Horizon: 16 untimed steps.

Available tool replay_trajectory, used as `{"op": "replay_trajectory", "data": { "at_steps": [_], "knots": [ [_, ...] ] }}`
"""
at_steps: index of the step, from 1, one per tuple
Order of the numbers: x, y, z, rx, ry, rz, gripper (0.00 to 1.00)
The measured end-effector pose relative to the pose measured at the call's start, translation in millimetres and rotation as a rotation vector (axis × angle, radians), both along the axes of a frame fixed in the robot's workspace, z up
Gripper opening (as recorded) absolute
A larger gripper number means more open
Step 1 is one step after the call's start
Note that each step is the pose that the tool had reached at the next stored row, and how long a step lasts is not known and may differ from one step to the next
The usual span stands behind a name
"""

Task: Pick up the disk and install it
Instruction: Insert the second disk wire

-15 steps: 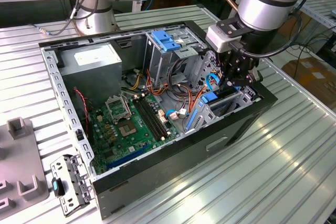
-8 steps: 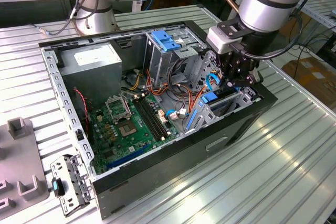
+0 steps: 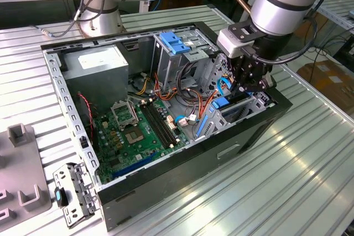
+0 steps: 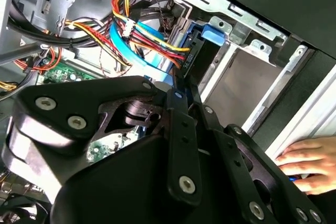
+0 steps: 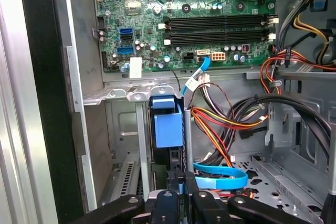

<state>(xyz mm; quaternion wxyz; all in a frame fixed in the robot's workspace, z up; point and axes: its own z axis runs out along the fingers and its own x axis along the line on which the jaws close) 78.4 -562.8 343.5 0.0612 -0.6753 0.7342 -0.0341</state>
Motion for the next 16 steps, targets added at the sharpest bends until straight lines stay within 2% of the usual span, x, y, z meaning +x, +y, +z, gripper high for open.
{"op": "replay_trajectory", "data": {
  "at_steps": [2, 4, 7, 11, 16],
  "knots": [
    [0.2, 0.0, 1.8, 0.0053, -0.0002, 0.0, 0.16],
    [0.2, 0.0, 4.1, 0.0051, 0.0, 0.0, 0.16],
    [0.1, 0.0, 4.3, 0.0067, 0.0, 0.0, 0.16],
    [0.3, -0.7, 2.9, 0.0149, -0.0001, 0.0, 0.16],
    [0.9, -2.4, 1.7, 0.0168, 0.0, 0.0, 0.16]
  ]
}}
